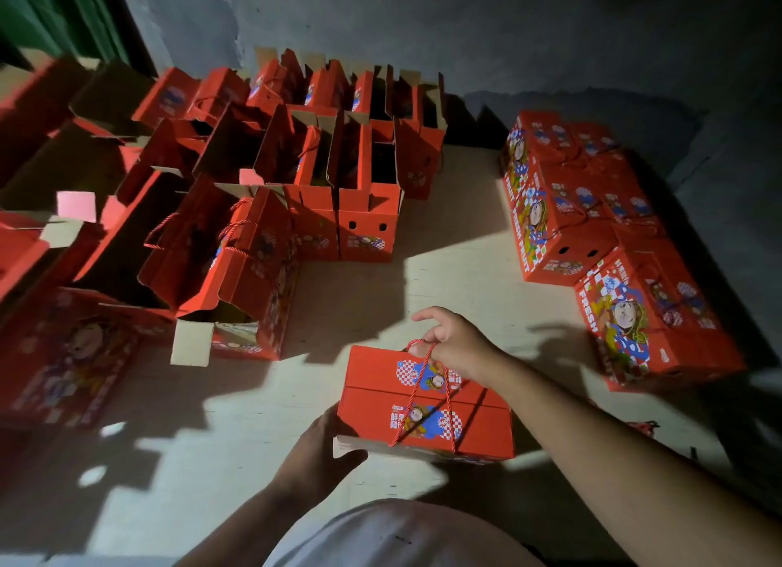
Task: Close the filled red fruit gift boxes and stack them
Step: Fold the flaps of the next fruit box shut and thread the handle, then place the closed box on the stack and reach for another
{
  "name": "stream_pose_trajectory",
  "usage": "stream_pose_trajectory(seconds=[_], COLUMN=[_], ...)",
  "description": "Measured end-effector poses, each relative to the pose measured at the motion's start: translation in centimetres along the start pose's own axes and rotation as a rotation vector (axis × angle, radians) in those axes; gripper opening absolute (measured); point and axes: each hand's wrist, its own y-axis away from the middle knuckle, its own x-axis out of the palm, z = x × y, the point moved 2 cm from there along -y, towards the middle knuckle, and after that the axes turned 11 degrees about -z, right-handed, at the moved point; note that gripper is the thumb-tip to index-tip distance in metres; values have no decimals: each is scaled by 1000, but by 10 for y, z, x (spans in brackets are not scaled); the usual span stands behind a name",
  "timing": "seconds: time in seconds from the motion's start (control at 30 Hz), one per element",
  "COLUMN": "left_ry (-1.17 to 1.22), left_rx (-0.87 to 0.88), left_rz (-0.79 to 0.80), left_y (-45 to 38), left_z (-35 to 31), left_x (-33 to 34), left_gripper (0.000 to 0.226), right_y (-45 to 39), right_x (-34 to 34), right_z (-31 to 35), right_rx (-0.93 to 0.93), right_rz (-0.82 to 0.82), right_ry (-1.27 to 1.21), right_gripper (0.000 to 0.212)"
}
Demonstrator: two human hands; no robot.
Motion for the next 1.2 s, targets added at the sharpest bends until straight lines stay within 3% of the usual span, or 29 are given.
stream_pose_trajectory(seconds=[0.13, 0.2, 0.33, 0.47, 0.7, 0.87, 1.2], left_ry=[-4, -6, -23, -50, -14, 137, 235], left_rx=[-10, -33, -71, -73, -101, -33, -42], left_rz=[-20, -28, -51, -53, -166, -101, 35], left_y=[-2, -3, -8, -18, -41, -54, -104], left_z=[-5, -8, -14, -22, -48, -80, -150], left_x=[0, 0, 0, -1, 2, 17, 78], left_gripper=[55, 51, 39, 36, 53, 80, 74], right_y=[32, 48, 63, 68, 61, 48, 38], right_x=[-19, -28, -39, -37, -56, -77, -137], right_z=[30, 42, 57, 60, 56, 57, 32], right_rx=[3, -13, -29, -2, 38, 27, 67], right_rz=[207, 272, 102, 82, -84, -220, -351], right_ry=[17, 86, 66, -34, -128, -156, -183], right_gripper=[62, 58, 43, 39, 33, 32, 29])
